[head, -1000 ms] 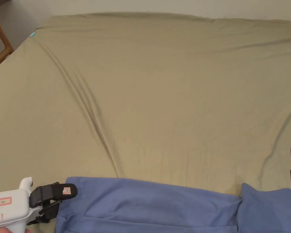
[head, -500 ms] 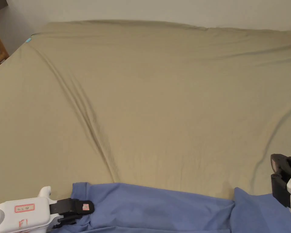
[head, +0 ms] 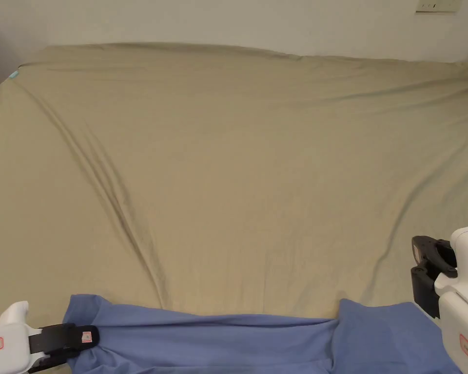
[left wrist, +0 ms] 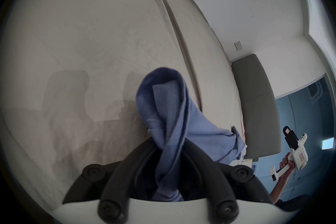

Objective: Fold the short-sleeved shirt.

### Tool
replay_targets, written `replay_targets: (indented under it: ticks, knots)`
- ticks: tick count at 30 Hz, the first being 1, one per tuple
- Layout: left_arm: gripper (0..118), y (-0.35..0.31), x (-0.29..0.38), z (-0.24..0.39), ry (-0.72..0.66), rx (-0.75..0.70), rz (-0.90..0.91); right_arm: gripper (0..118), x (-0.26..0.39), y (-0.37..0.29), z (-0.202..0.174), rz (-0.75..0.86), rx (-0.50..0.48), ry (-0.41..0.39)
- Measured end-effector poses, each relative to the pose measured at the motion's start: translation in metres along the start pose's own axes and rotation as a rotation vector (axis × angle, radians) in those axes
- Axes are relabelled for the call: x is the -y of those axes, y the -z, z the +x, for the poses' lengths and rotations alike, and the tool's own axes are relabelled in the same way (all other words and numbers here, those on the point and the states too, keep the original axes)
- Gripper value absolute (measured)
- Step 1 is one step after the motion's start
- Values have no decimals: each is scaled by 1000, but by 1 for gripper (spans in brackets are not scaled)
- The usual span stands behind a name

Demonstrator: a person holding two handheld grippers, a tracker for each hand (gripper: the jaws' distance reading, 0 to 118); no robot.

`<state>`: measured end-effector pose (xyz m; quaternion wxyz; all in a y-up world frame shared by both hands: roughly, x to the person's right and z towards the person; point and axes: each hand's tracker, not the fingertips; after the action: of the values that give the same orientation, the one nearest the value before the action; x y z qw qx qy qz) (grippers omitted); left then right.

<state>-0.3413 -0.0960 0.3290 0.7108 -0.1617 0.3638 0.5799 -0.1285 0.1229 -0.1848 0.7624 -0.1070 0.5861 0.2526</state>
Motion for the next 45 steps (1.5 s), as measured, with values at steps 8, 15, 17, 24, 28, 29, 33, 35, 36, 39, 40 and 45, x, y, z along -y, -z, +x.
replay_targets:
  ticks: [8,15,17,24,28,29,33,35,36,39,40,45]
  knots:
    - [8,-57,-28,-7,25,-156,147,0,1,-5,3,12,3,7]
    - [8,-67,-16,70,288,-240,38,0,2,-10,5,23,-3,22]
    - [8,-63,-13,96,316,-228,13,0,3,-14,6,31,-5,24]
    - [8,-5,19,188,448,-118,-128,0,8,-30,19,50,2,41]
    - [8,48,36,214,444,-113,-200,0,15,-37,29,50,17,57]
    - [8,63,41,217,436,-124,-223,0,18,-40,31,55,26,58]
    - [8,107,59,227,423,-175,-249,0,27,-45,40,52,33,80]
    - [8,128,63,222,416,-210,-260,0,31,-45,44,47,41,86]
    - [8,135,67,223,413,-228,-262,0,32,-45,46,43,46,85]
    - [9,149,80,232,405,-275,-262,0,36,-44,50,39,83,66]
    - [12,153,84,233,407,-293,-258,0,37,-44,51,38,91,59]
    - [114,158,79,220,108,-5,-323,0,40,-39,57,31,77,93]
